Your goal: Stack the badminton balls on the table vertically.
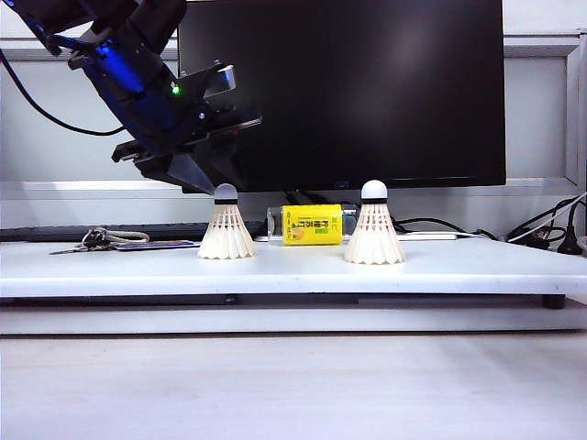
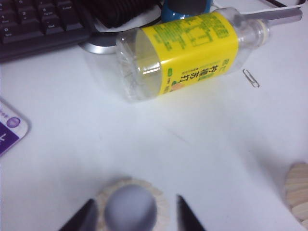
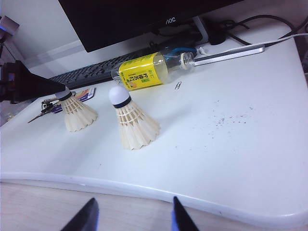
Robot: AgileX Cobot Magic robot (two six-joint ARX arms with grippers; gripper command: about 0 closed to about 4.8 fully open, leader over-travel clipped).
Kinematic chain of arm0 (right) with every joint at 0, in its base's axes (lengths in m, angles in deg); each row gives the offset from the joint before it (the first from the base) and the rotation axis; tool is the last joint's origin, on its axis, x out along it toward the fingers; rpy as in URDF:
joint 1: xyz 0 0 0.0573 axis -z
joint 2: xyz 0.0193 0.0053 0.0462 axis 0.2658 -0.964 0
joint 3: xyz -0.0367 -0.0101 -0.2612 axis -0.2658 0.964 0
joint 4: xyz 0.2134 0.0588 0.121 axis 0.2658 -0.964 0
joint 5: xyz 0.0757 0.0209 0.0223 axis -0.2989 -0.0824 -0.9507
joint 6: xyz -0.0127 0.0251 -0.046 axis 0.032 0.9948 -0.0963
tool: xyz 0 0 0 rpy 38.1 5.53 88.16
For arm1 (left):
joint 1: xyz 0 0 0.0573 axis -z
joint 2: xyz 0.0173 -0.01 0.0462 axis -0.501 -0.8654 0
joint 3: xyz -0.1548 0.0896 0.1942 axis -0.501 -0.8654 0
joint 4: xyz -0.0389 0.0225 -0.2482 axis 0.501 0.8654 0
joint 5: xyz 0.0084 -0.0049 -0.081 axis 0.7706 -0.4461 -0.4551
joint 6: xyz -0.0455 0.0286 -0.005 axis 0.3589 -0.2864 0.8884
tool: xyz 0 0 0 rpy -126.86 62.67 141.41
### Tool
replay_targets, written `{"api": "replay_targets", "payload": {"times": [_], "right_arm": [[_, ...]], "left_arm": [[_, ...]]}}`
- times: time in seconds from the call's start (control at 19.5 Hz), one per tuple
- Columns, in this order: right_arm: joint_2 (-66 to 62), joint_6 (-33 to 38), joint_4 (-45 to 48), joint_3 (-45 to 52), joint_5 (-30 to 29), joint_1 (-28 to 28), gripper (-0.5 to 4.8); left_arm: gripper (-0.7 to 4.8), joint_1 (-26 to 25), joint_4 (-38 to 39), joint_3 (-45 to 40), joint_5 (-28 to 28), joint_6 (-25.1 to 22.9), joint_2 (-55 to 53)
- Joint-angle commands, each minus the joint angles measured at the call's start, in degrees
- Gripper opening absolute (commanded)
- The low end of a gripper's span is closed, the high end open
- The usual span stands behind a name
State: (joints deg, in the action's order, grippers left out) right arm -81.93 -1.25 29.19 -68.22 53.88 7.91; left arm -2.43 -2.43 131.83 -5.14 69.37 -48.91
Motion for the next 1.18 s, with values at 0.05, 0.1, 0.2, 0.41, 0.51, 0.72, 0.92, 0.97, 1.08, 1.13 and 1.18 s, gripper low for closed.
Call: {"api": "replay_targets", "payload": {"times": [0.05, 0.1, 0.2, 0.41, 0.51, 0.72, 0.92, 0.97, 1.08, 1.13, 1.18], "right_arm": [[0.1, -0.2, 1.0, -0.3, 0.1, 0.0, 1.98], [0.1, -0.2, 1.0, -0.3, 0.1, 0.0, 1.98], [0.1, -0.2, 1.0, -0.3, 0.0, 0.0, 1.98], [0.1, -0.2, 1.0, -0.3, 0.0, 0.0, 1.98], [0.1, -0.2, 1.0, -0.3, 0.0, 0.0, 1.98], [0.1, -0.2, 0.9, -0.3, 0.0, 0.0, 1.98], [0.1, -0.2, 0.8, -0.3, 0.1, 0.0, 1.98], [0.1, -0.2, 0.8, -0.3, 0.1, 0.0, 1.98], [0.1, -0.2, 0.8, -0.3, 0.1, 0.0, 1.98], [0.1, -0.2, 0.8, -0.3, 0.0, 0.0, 1.98], [0.1, -0.2, 0.8, -0.3, 0.1, 0.0, 1.98]], "left_arm": [[2.27, 0.0, -0.7, 0.2, 0.1, -0.1, 0.0], [2.19, 0.0, -0.7, 0.2, 0.1, -0.1, 0.0], [2.12, 0.0, -0.8, 0.2, 0.1, -0.1, 0.1], [2.09, 0.0, -0.8, 0.2, 0.1, -0.1, 0.1], [2.09, 0.0, -0.7, 0.2, 0.1, -0.1, 0.1], [2.05, 0.0, -0.8, 0.2, 0.1, -0.1, 0.1], [2.04, 0.0, -1.0, 0.2, 0.0, -0.2, 0.1], [2.04, 0.0, -1.2, 0.2, -0.1, -0.2, 0.1], [2.02, 0.0, -2.3, 0.2, -0.1, -0.2, 0.7], [1.92, 0.0, -2.8, 0.2, -0.3, -0.2, 1.0], [1.56, 0.0, -3.0, 0.3, -0.4, -0.2, 1.1]]}}
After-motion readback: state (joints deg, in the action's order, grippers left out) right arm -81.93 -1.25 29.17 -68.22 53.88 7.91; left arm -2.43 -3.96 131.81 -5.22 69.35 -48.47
